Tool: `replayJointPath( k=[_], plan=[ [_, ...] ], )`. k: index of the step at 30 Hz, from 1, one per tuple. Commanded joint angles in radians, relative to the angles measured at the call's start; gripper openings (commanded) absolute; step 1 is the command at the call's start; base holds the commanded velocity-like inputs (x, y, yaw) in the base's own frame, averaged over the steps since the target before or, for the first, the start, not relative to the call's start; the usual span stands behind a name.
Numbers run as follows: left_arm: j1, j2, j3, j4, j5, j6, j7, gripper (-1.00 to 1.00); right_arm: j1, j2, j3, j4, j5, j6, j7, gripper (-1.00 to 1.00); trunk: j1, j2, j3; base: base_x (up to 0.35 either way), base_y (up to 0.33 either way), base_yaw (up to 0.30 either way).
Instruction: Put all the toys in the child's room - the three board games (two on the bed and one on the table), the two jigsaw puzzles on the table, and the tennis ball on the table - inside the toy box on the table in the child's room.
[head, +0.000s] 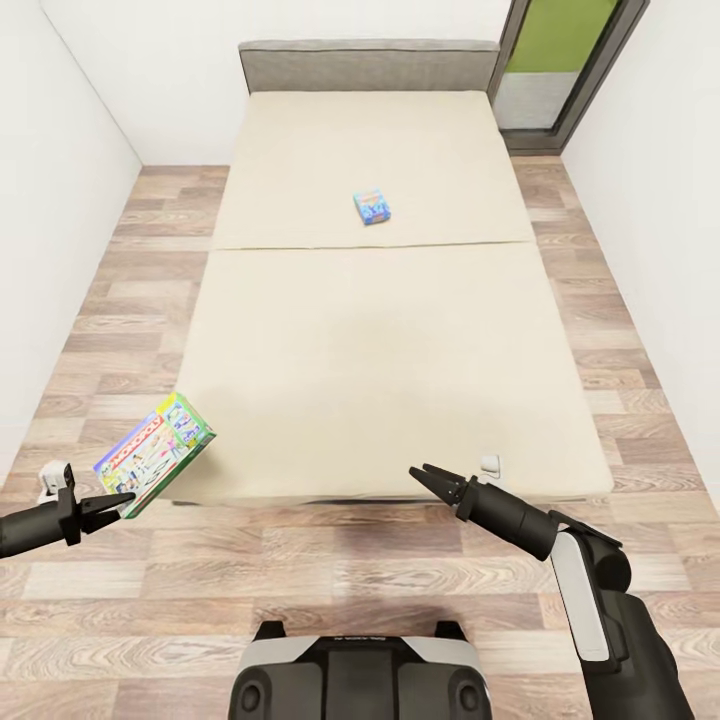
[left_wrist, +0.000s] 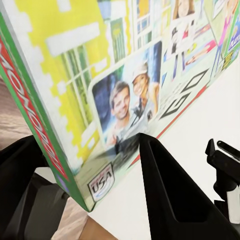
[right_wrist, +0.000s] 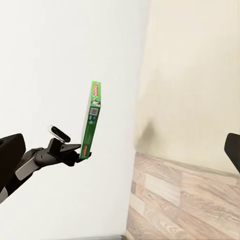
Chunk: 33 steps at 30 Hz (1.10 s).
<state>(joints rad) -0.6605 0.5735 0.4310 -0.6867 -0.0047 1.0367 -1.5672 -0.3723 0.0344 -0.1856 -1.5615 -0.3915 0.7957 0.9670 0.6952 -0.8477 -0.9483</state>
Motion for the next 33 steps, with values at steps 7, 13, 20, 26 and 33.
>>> replayJointPath(
  k=[7, 13, 20, 26, 33],
  plan=[
    [0.000, 0.000, 0.000, 0.001, -0.001, 0.010, -0.004, -1.00, 0.000, 0.001, 0.000, 0.000, -0.001, 0.005, 0.002, 1.00, -0.027, 0.049, 0.022, 0.000, 0.000, 0.000],
    [-0.001, 0.001, 0.000, 0.001, -0.001, 0.010, -0.004, -1.00, 0.000, 0.001, 0.000, -0.003, -0.002, 0.005, 0.002, 1.00, -0.050, 0.091, 0.040, 0.000, 0.000, 0.000],
    [-0.001, 0.000, 0.000, 0.001, -0.001, 0.010, -0.004, -1.00, 0.000, 0.001, 0.000, -0.005, -0.002, 0.004, 0.001, 1.00, -0.077, 0.140, 0.062, 0.000, 0.000, 0.000],
    [-0.001, 0.000, 0.000, 0.001, -0.002, 0.010, -0.004, -1.00, 0.000, 0.001, 0.000, -0.005, -0.001, 0.001, 0.000, 1.00, -0.100, 0.182, 0.081, 0.000, 0.000, 0.083],
    [-0.001, -0.004, -0.002, 0.000, -0.005, 0.009, -0.004, -1.00, 0.000, 0.019, 0.001, -0.005, -0.001, -0.005, 0.002, 1.00, -0.126, 0.231, 0.105, 0.000, 0.000, 0.255]
  ],
)
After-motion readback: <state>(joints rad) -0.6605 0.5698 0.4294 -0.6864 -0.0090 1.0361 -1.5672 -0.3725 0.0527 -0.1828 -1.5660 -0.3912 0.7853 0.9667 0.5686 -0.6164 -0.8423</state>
